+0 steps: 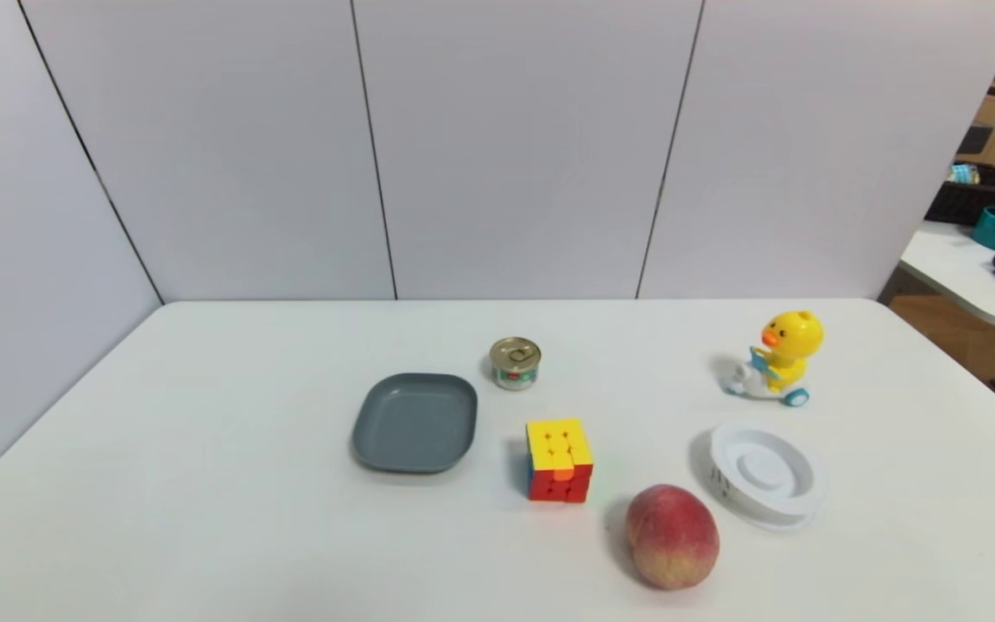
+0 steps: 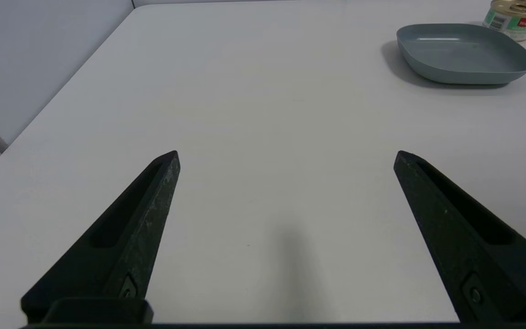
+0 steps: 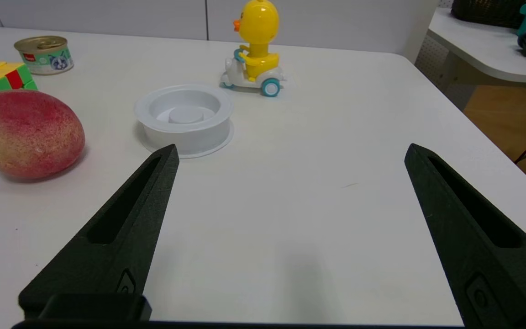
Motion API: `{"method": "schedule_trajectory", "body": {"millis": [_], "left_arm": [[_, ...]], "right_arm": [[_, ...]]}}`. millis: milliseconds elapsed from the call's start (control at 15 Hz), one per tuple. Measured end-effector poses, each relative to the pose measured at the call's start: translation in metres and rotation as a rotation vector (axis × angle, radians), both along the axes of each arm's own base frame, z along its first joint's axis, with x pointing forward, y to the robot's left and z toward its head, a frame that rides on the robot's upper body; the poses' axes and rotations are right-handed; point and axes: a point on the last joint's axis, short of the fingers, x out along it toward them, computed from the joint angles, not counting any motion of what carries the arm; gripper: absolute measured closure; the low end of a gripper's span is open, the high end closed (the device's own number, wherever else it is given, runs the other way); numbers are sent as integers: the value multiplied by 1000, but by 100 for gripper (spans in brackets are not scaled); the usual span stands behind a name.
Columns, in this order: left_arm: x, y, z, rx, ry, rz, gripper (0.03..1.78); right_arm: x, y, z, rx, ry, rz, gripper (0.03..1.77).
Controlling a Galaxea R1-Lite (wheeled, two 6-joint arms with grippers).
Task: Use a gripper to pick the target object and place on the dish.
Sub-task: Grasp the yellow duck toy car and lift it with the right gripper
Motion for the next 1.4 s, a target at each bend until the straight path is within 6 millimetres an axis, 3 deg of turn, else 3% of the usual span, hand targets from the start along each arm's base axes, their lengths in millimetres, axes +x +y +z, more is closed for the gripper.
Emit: {"method": "schedule_trajectory", "body": {"millis": [600, 733, 933, 1133, 1267, 1400], "left_arm": [[0, 0, 0, 0, 0, -1, 12], [0, 0, 0, 0, 0, 0, 12], [0, 0, 0, -1, 0, 0, 12], [0, 0, 0, 0, 0, 0, 12], [0, 0, 0, 0, 0, 0, 12], [0, 0, 0, 0, 0, 0, 12]], "right_arm": [[1, 1, 0, -60, 22, 28, 9], [2, 1, 15, -77, 5, 26, 9], [6, 0, 72, -87, -48, 40, 9], [28, 1, 157, -99, -116, 53, 9], [57, 2, 215, -103, -163, 55, 9], [101, 5, 249, -118, -146, 56, 9]]}}
